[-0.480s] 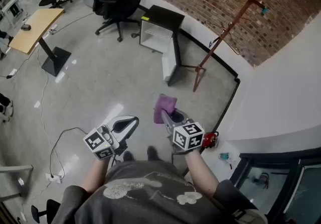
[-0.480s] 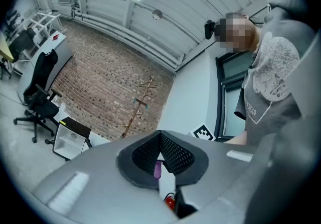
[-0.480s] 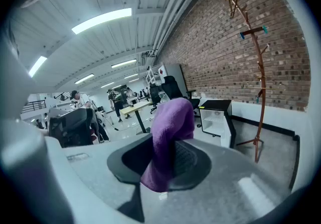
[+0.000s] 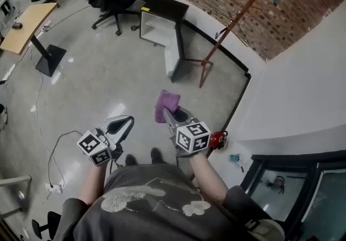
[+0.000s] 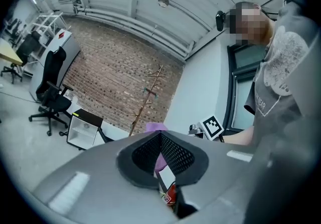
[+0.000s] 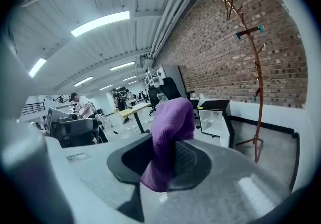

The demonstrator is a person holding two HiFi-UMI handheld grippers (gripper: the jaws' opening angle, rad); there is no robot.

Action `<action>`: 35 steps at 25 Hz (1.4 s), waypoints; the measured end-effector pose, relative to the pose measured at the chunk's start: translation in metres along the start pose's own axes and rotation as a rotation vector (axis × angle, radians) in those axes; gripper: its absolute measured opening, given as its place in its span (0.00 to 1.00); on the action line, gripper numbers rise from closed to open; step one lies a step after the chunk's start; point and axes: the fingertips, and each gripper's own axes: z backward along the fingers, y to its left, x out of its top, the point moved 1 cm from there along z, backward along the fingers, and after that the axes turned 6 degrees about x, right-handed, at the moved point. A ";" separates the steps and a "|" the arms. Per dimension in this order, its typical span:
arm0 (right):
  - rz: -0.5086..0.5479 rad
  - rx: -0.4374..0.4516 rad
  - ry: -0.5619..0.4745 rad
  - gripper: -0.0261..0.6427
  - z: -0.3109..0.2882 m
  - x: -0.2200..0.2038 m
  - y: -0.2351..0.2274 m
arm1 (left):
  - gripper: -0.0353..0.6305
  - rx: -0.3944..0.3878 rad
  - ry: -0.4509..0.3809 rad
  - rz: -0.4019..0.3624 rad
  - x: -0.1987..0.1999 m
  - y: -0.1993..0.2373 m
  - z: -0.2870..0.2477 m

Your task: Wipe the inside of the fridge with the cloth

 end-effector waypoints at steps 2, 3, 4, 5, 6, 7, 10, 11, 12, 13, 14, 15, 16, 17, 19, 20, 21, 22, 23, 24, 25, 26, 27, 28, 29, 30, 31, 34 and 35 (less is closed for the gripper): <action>0.002 -0.002 0.001 0.14 0.005 -0.002 -0.002 | 0.08 0.016 0.007 -0.006 -0.002 0.001 -0.001; 0.004 -0.004 0.002 0.14 0.008 -0.003 -0.004 | 0.08 0.024 0.008 -0.006 -0.002 0.002 -0.002; 0.006 -0.007 0.002 0.14 0.012 -0.005 -0.006 | 0.08 0.031 0.008 -0.005 -0.003 0.002 -0.006; 0.005 -0.012 -0.001 0.14 0.016 -0.006 -0.010 | 0.08 0.037 0.008 -0.004 -0.004 0.002 -0.010; -0.001 -0.019 -0.007 0.14 0.020 -0.007 -0.014 | 0.08 0.039 0.009 -0.005 -0.005 0.001 -0.015; -0.012 -0.024 -0.017 0.14 0.025 -0.008 -0.019 | 0.08 0.039 0.011 -0.008 -0.006 -0.001 -0.020; -0.051 -0.027 -0.031 0.15 0.038 -0.012 -0.037 | 0.08 0.029 0.008 -0.032 -0.007 -0.007 -0.040; -0.054 -0.024 -0.029 0.15 0.040 -0.014 -0.043 | 0.08 0.026 0.002 -0.043 -0.006 -0.009 -0.046; -0.053 -0.023 -0.024 0.15 0.042 -0.015 -0.050 | 0.08 0.023 -0.006 -0.053 -0.005 -0.010 -0.052; -0.052 -0.022 -0.017 0.15 0.043 -0.016 -0.057 | 0.08 0.023 -0.012 -0.062 -0.003 -0.011 -0.058; -0.052 -0.024 -0.010 0.15 0.043 -0.016 -0.063 | 0.08 0.027 -0.015 -0.071 0.000 -0.010 -0.063; -0.055 -0.025 -0.004 0.15 0.042 -0.015 -0.069 | 0.08 0.038 -0.012 -0.082 0.001 -0.009 -0.067; -0.060 -0.024 0.002 0.15 0.041 -0.015 -0.074 | 0.08 0.055 -0.004 -0.096 0.001 -0.006 -0.070; -0.065 -0.022 0.006 0.15 0.039 -0.016 -0.077 | 0.08 0.073 0.006 -0.111 0.000 -0.004 -0.072; -0.070 -0.016 0.008 0.15 0.035 -0.016 -0.082 | 0.08 0.106 0.020 -0.131 -0.003 0.002 -0.075; -0.070 -0.014 0.009 0.15 0.032 -0.015 -0.085 | 0.08 0.117 0.022 -0.128 -0.006 0.007 -0.077; -0.069 -0.013 0.009 0.15 0.028 -0.014 -0.088 | 0.08 0.122 0.020 -0.117 -0.008 0.012 -0.080; -0.069 -0.013 0.011 0.15 0.022 -0.013 -0.092 | 0.08 0.124 0.016 -0.104 -0.010 0.018 -0.082; -0.069 -0.013 0.012 0.15 0.016 -0.011 -0.096 | 0.08 0.125 0.014 -0.095 -0.009 0.024 -0.087; -0.073 -0.014 0.013 0.15 0.010 -0.008 -0.100 | 0.08 0.125 0.015 -0.091 -0.008 0.030 -0.092; -0.078 -0.015 0.014 0.15 0.003 -0.006 -0.105 | 0.08 0.122 0.015 -0.090 -0.007 0.037 -0.098; -0.085 -0.016 0.014 0.15 -0.005 -0.003 -0.109 | 0.08 0.117 0.016 -0.090 -0.006 0.044 -0.104; -0.090 -0.018 0.016 0.15 -0.012 -0.001 -0.114 | 0.08 0.111 0.015 -0.090 -0.005 0.053 -0.110; -0.093 -0.022 0.021 0.15 -0.020 0.002 -0.119 | 0.08 0.106 0.012 -0.088 -0.004 0.062 -0.115; -0.095 -0.028 0.028 0.15 -0.030 0.004 -0.123 | 0.08 0.104 0.010 -0.082 -0.001 0.073 -0.119; -0.097 -0.034 0.035 0.15 -0.040 0.008 -0.127 | 0.08 0.104 0.007 -0.075 0.002 0.086 -0.122; -0.098 -0.037 0.041 0.15 -0.051 0.013 -0.130 | 0.08 0.105 0.006 -0.070 0.007 0.100 -0.125; -0.090 -0.052 0.056 0.15 -0.089 0.034 -0.143 | 0.08 0.104 0.013 -0.072 0.024 0.143 -0.137; -0.091 -0.060 0.059 0.15 -0.103 0.042 -0.149 | 0.08 0.102 0.017 -0.070 0.031 0.158 -0.142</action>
